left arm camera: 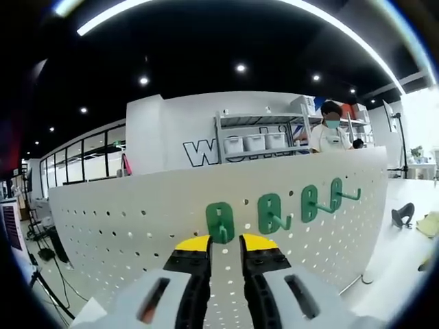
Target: Insert the hook assembly into the mounting plate slot until the hook locks in place.
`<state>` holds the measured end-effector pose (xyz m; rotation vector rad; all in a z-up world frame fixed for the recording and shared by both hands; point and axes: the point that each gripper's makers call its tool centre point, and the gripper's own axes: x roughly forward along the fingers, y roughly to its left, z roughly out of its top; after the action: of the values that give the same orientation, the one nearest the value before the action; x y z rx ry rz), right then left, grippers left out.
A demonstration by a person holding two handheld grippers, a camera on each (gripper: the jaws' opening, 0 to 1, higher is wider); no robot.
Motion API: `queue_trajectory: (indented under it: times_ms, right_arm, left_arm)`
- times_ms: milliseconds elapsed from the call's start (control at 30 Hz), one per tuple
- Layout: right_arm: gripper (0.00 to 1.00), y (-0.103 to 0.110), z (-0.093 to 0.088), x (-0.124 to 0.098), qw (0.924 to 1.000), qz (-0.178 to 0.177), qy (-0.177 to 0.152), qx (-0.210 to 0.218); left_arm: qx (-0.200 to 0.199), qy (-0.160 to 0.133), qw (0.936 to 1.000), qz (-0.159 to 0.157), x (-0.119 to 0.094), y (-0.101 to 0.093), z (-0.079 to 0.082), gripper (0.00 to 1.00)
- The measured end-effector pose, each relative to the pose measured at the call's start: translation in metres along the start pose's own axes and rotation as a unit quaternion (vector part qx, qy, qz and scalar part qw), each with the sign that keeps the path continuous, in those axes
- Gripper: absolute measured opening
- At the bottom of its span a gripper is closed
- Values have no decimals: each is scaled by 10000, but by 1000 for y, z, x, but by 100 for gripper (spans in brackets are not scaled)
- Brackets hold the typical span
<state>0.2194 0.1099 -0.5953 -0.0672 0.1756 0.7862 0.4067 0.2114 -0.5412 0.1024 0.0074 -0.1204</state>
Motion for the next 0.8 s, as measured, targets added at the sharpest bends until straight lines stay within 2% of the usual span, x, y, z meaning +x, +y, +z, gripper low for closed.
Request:
queue_trajectory:
  times_ms: [333, 800]
  right_arm:
    - [94, 9, 4, -3, 10000, 0, -38, -41]
    - [94, 24, 8, -9, 9999, -36, -54, -87]
  left_arm:
    - [-46, 88, 9999, -95, -12, 1, -7, 22]
    - [-86, 173, 9995, -243, -42, -3, -15, 25]
